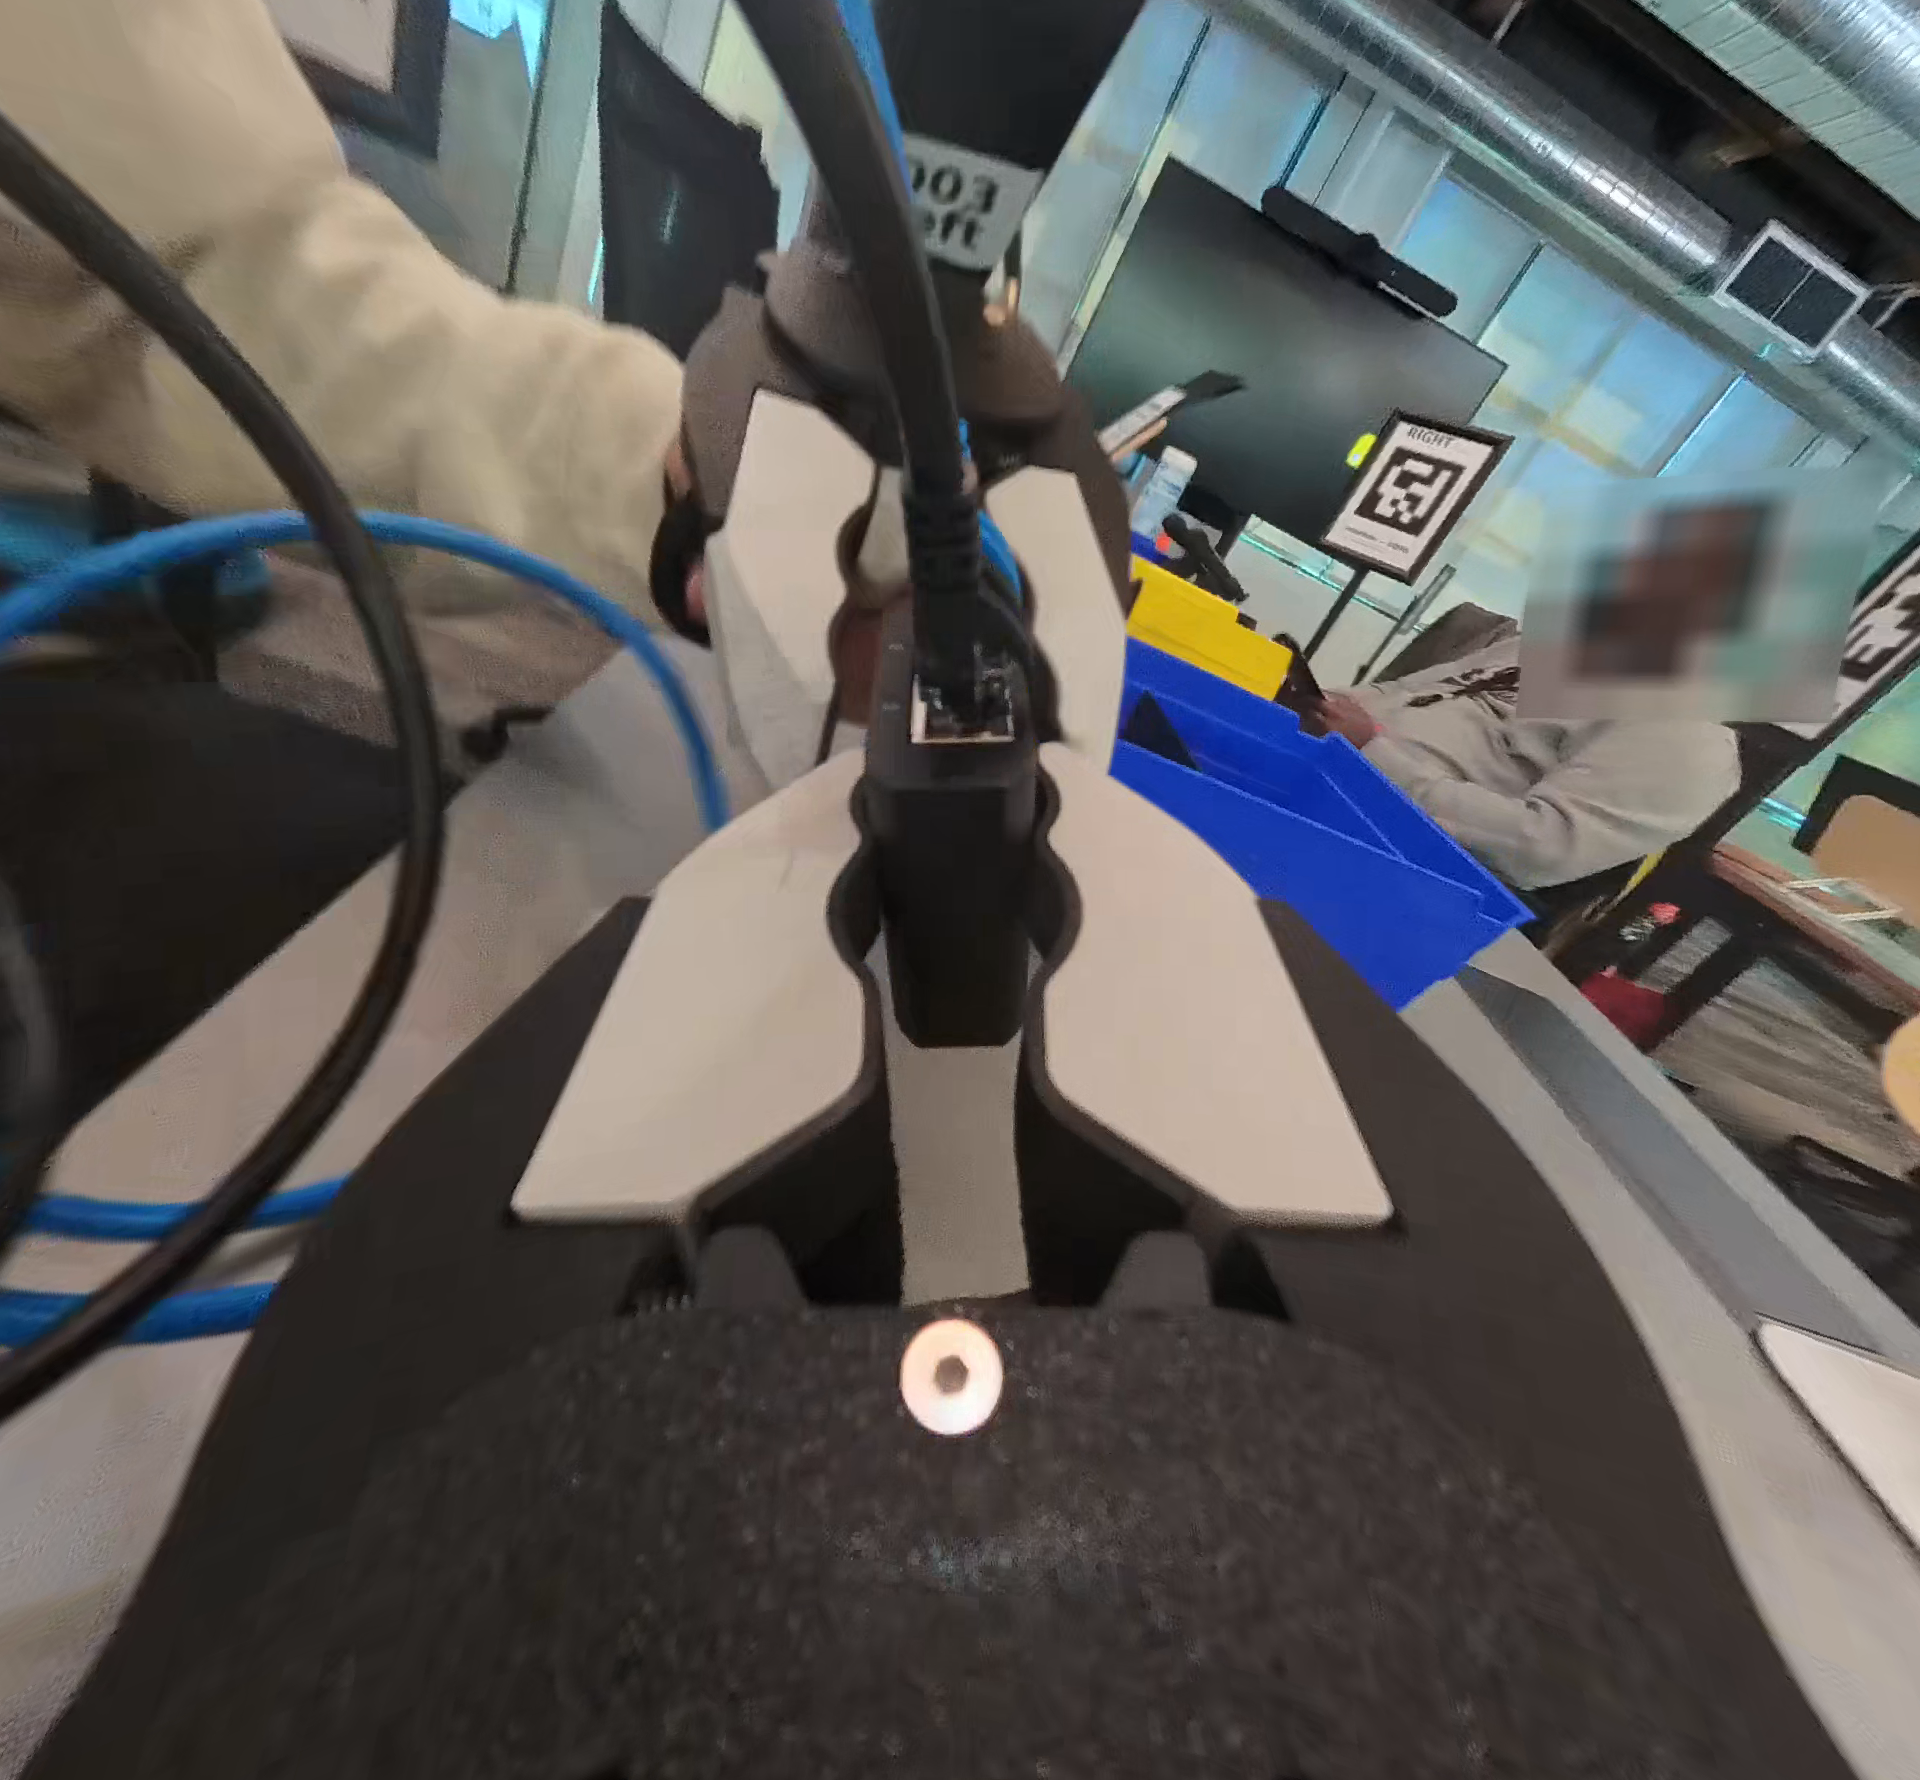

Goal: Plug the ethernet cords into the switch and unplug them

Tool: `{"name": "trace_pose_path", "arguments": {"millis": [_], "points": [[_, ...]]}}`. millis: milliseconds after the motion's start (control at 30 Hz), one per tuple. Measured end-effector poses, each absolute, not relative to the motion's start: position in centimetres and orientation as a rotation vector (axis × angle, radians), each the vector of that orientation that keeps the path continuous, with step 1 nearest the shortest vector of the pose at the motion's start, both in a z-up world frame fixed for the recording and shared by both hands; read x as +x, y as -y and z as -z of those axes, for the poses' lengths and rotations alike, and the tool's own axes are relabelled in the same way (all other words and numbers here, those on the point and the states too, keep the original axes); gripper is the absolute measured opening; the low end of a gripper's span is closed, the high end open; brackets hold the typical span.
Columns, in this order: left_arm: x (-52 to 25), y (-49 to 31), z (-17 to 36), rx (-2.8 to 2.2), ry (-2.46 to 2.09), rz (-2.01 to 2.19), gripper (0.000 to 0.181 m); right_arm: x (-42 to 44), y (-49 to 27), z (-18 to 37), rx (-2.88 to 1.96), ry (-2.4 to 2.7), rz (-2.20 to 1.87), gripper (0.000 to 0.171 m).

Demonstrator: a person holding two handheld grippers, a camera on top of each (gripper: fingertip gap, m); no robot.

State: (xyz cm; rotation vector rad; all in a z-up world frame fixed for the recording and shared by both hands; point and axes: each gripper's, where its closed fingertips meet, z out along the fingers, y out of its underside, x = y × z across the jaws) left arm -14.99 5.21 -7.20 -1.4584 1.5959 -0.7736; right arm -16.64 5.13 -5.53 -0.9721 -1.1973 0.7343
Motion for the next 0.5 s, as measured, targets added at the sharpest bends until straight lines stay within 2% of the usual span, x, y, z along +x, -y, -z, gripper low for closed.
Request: {"name": "trace_pose_path", "arguments": {"millis": [167,333,500], "points": [[-13.8,-4.9,6.3,-1.33,-1.587,0.805,0.038,-15.8,-5.3,4.6,-0.985,1.142,-0.853,0.024],[-14.6,-5.3,6.6,-1.286,-1.595,0.743,0.022,-15.4,-5.5,5.6,-1.096,1.176,-0.941,0.028],[-14.9,-5.5,6.3,-1.256,-1.592,0.714,0.022,-15.3,-5.8,6.5,-1.173,1.241,-0.88,0.026]]}}
